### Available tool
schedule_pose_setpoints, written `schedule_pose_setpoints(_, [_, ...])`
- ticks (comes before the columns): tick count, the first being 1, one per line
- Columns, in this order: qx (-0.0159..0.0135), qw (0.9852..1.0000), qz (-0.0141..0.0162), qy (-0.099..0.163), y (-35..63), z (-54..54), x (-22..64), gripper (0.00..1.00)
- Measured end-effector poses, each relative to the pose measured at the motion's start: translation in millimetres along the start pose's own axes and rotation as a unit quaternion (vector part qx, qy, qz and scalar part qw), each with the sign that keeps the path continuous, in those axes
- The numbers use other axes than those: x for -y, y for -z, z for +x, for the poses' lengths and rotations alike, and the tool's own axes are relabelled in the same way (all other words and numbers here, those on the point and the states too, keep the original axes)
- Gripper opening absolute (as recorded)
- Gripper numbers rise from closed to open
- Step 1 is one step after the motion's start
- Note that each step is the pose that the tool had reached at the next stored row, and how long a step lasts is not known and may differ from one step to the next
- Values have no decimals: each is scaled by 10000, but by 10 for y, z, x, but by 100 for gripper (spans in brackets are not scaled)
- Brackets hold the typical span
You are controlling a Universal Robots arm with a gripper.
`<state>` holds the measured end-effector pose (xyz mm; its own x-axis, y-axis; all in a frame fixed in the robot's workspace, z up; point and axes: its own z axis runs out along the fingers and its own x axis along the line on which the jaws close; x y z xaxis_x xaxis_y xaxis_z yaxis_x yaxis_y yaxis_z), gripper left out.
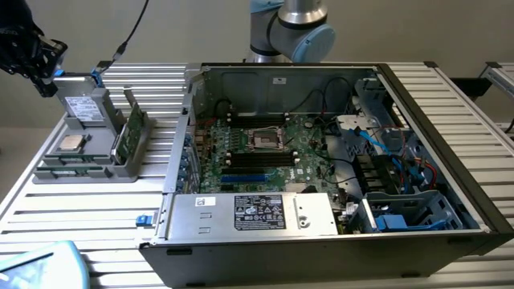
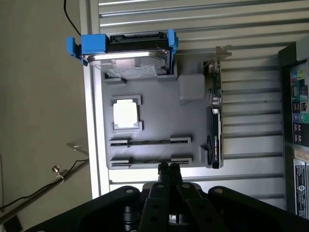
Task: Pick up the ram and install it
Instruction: 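Reach for the ram, then pick up the ram and move it above insertion slot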
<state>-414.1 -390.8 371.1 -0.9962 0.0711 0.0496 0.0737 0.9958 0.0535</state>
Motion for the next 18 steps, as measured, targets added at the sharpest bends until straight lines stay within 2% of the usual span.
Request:
schedule_pose_setpoints(13, [0, 10000, 0, 0, 0, 0, 0, 11])
schedule_pose_setpoints(14, [-2, 10000, 1, 21, 0, 5, 0, 11])
schedule_pose_setpoints(18, [-20, 9993, 18, 374, -3, 6, 1, 11])
